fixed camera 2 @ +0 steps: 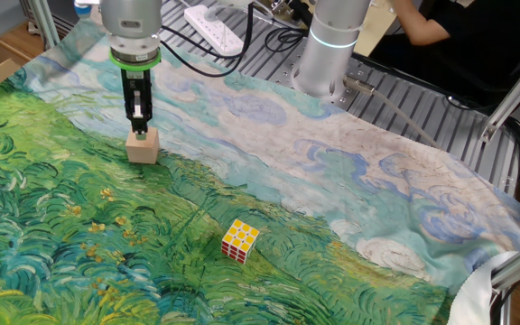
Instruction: Pick up the small block on the left and move it to the right
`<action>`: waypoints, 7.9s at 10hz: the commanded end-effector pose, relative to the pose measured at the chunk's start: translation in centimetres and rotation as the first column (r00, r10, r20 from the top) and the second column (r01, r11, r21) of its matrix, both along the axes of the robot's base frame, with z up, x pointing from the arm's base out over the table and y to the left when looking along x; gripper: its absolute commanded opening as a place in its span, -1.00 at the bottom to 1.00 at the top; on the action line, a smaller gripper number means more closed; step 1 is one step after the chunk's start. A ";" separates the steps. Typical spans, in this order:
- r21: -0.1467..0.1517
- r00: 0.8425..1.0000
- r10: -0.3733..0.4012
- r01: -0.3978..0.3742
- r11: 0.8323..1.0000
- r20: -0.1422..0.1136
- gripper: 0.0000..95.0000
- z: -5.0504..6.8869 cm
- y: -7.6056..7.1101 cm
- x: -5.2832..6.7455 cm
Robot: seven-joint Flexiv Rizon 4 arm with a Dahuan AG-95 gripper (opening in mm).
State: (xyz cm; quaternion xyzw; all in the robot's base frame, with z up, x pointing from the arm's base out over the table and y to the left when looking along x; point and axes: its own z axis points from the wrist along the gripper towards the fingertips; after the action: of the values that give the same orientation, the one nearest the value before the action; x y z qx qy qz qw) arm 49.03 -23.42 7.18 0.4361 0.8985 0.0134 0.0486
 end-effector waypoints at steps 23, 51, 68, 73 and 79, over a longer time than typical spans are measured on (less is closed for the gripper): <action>-0.002 0.999 -0.024 0.025 1.000 0.045 -1.00 -4.2 -0.3 -0.4; -0.004 0.905 0.415 -0.417 0.909 -0.098 -1.00 2.9 -1.4 -0.3; 0.001 0.893 0.441 -0.442 0.897 -0.093 -1.00 3.5 5.6 -1.8; 0.054 0.904 0.425 -0.423 0.905 -0.041 -1.00 3.9 8.3 -1.9; 0.054 0.917 0.399 -0.398 0.916 -0.003 -1.00 1.9 9.4 -2.0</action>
State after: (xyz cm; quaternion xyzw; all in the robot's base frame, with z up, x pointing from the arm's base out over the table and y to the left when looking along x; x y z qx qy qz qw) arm 47.11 -14.01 8.65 0.2463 0.9679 0.0415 0.0286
